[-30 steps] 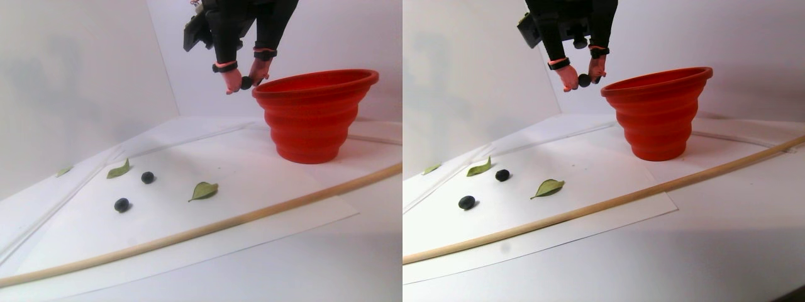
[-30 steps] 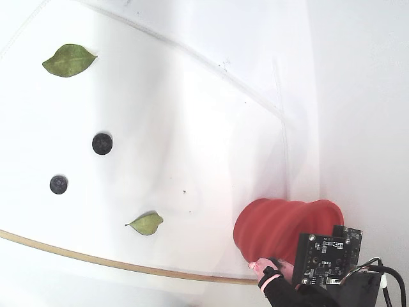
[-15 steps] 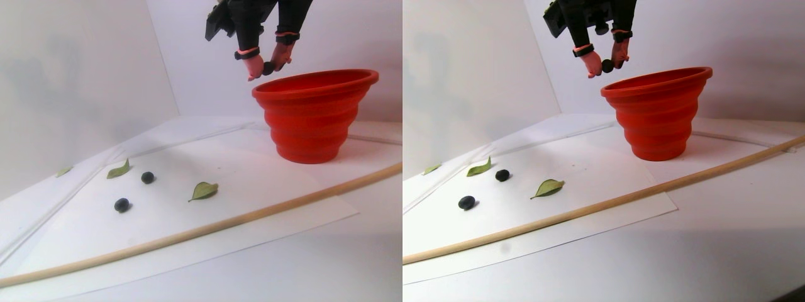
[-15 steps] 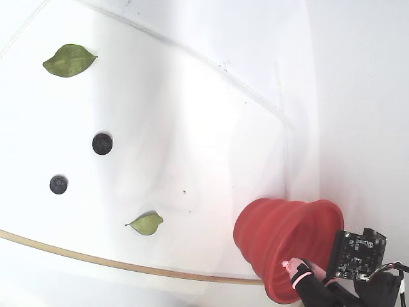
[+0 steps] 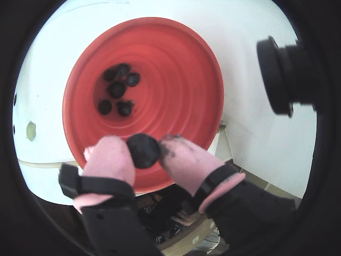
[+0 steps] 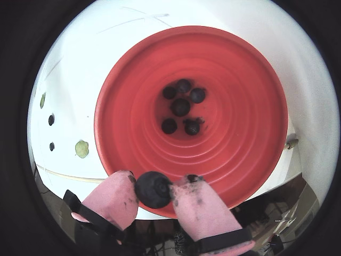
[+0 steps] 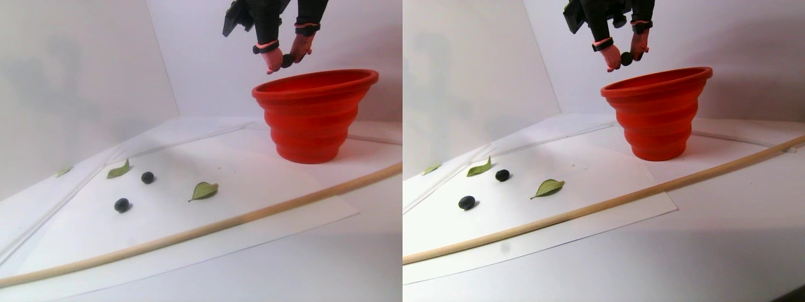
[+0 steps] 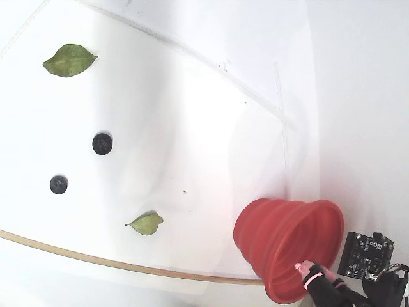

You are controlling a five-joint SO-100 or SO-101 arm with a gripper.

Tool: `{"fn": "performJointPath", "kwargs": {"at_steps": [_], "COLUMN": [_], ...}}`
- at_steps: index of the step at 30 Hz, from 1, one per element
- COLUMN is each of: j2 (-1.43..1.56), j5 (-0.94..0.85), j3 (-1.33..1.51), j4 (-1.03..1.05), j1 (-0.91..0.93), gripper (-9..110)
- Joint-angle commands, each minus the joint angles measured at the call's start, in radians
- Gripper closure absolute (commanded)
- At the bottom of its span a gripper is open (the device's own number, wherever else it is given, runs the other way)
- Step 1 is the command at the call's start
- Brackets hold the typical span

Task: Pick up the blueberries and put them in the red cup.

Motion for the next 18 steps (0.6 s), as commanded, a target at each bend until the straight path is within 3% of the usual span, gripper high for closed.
{"fn": "performJointPath", "kwargs": {"at_steps": [1,18], "j2": [0.009,0.038], "j5": [-0.011,-0.006], "j3": [-0.077,-0.066], "j4": [-0.026,-0.025], "j1": [0.012,-0.106], "gripper": [87,86]}}
